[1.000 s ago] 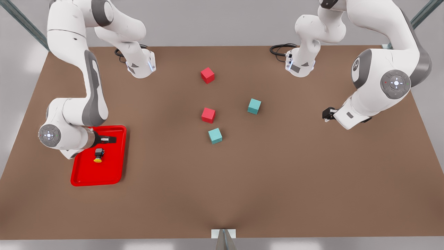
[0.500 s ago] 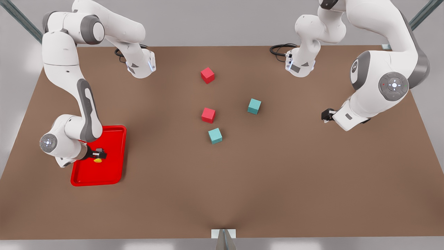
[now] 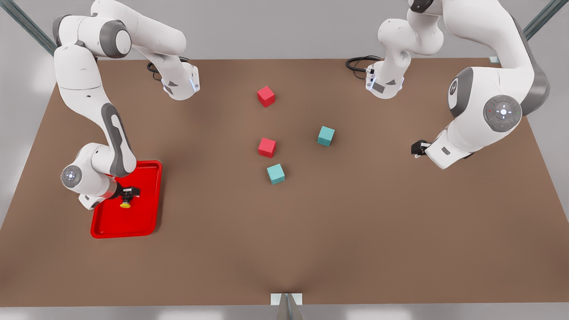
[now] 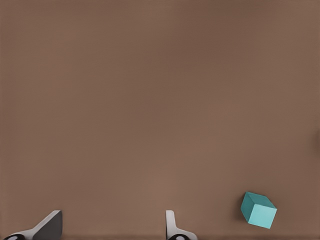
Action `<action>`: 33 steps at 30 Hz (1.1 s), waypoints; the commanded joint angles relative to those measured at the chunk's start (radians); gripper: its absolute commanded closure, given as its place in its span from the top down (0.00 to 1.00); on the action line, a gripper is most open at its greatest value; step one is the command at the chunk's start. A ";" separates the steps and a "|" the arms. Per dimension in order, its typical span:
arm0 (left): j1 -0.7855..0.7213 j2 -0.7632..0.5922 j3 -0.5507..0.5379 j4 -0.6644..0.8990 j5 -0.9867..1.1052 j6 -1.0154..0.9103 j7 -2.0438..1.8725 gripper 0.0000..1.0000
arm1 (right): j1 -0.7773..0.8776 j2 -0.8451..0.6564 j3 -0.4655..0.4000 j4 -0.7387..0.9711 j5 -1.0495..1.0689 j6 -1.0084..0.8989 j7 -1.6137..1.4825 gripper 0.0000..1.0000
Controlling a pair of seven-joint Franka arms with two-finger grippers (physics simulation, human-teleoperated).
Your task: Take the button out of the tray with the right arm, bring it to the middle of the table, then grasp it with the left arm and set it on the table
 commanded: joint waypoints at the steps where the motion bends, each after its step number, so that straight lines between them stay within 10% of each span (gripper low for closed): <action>1: 0.000 -0.001 0.001 0.000 0.001 -0.002 -0.004 1.00 | -0.003 -0.001 0.000 -0.005 0.006 0.071 -0.191 1.00; 20: -0.002 -0.001 0.001 0.000 0.001 -0.003 -0.004 1.00 | -0.026 0.019 0.000 -0.025 0.009 0.099 -0.143 1.00; 22: 0.000 0.000 0.001 0.000 0.001 -0.002 -0.004 1.00 | -0.024 0.019 0.000 -0.025 0.009 0.097 -0.130 0.65; 24: 0.000 0.003 0.001 0.000 0.001 -0.002 -0.003 1.00 | -0.022 0.019 0.000 -0.024 0.007 0.097 -0.131 0.51; 33: 0.000 0.005 -0.001 0.000 0.001 -0.005 -0.004 1.00 | -0.022 0.019 0.000 -0.018 0.000 0.095 -0.139 0.44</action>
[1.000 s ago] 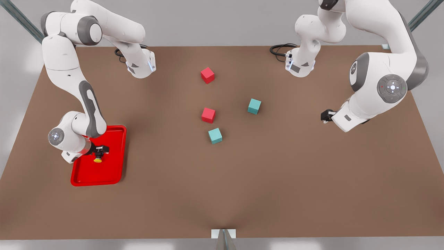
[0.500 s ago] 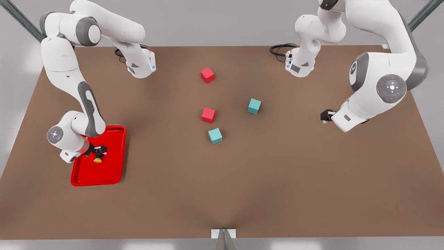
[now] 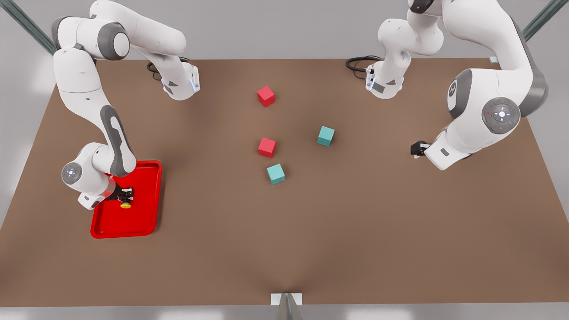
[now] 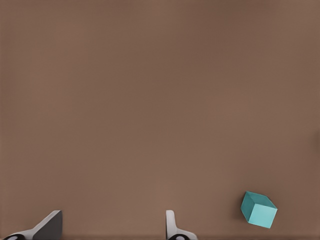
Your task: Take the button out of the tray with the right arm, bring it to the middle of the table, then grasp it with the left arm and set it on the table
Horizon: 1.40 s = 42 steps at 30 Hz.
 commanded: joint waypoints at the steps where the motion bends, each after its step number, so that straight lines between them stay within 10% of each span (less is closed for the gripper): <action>1: 0.000 -0.001 0.001 0.000 0.001 -0.002 -0.001 1.00 | 0.001 -0.001 0.000 0.003 -0.009 -0.002 0.000 0.44; 12: -0.002 -0.001 0.001 0.000 0.001 -0.003 -0.001 1.00 | 0.113 -0.065 0.006 0.030 -0.003 -0.187 0.176 0.44; 24: 0.000 0.004 0.001 -0.001 0.001 -0.002 -0.001 1.00 | 0.851 -0.024 0.007 0.351 0.070 -0.333 1.241 0.44; 31: 0.000 0.007 0.001 -0.001 0.001 -0.003 -0.001 1.00 | 0.902 0.206 0.035 0.667 0.129 -0.307 1.278 0.44; 42: 0.000 0.007 0.001 -0.001 0.001 -0.003 -0.001 1.00 | 0.849 0.300 0.041 0.668 0.126 -0.143 1.270 0.44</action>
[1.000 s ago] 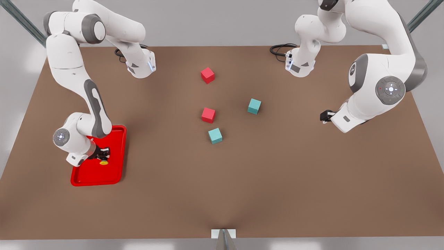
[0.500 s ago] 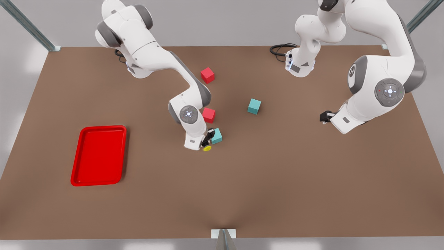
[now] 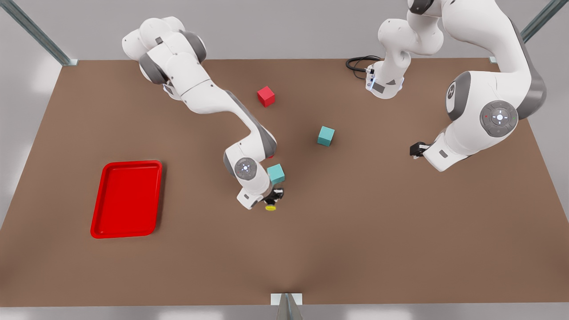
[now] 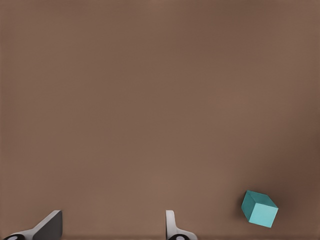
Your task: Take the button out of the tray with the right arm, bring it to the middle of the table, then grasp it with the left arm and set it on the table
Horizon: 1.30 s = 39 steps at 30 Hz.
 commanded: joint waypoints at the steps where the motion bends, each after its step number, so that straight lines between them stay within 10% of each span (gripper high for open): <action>1: 0.000 -0.001 0.000 0.000 0.001 -0.001 0.000 1.00 | 0.002 0.021 0.014 0.014 -0.009 0.093 0.330 0.44; 15: 0.005 0.014 0.002 0.000 0.001 0.001 0.000 1.00 | 0.043 0.133 0.007 0.097 -0.014 0.058 -0.147 0.54; 18: 0.005 0.014 0.002 0.000 0.001 0.002 0.000 1.00 | 0.043 0.133 0.000 0.097 -0.014 0.060 -0.223 1.00; 20: 0.005 0.014 0.002 0.000 0.001 0.001 0.000 1.00 | 0.046 0.127 -0.010 0.097 -0.014 0.058 -0.227 1.00; 27: -0.116 0.083 -0.001 0.002 -0.001 0.010 -0.251 1.00 | -0.291 -0.252 -0.009 0.267 -0.086 -1.095 -0.391 1.00; 31: -0.259 0.471 -0.073 0.189 -0.257 0.467 -1.275 1.00 | -0.560 -0.359 -0.010 0.423 -0.176 -1.194 -0.717 1.00; 39: -0.302 0.645 -0.093 0.191 -0.251 0.933 -1.232 1.00 | -0.583 -0.373 -0.007 0.386 -0.172 -1.307 -0.711 1.00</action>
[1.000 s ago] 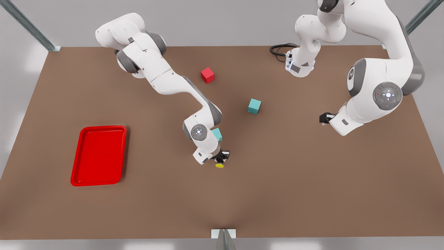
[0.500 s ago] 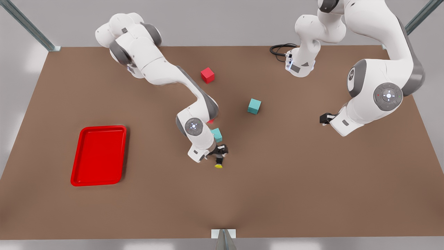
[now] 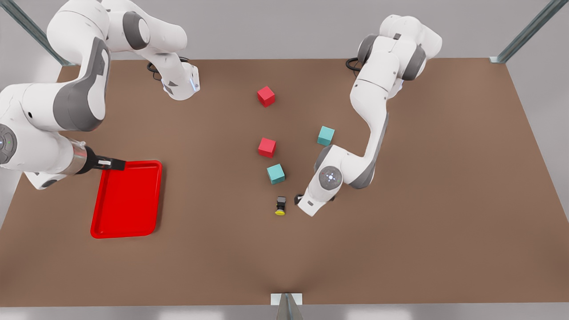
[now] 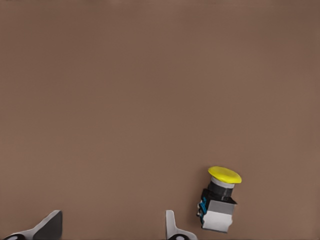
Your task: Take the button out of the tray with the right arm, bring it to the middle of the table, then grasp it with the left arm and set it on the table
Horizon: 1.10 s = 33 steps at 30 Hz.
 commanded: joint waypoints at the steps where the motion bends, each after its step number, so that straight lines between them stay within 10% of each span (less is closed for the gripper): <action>1: -0.003 0.005 -0.007 0.000 -0.013 0.248 -0.631 1.00 | 0.005 -0.130 0.002 -0.195 -0.002 -0.005 -0.326 1.00; 2: -0.003 0.004 -0.007 0.000 -0.013 0.246 -0.623 1.00 | -0.003 -0.339 0.002 -0.481 -0.002 0.165 -0.323 1.00; 33: -0.024 0.229 -0.138 0.249 0.156 0.038 0.168 1.00 | -0.041 -0.324 0.001 -0.449 0.032 0.146 -0.346 1.00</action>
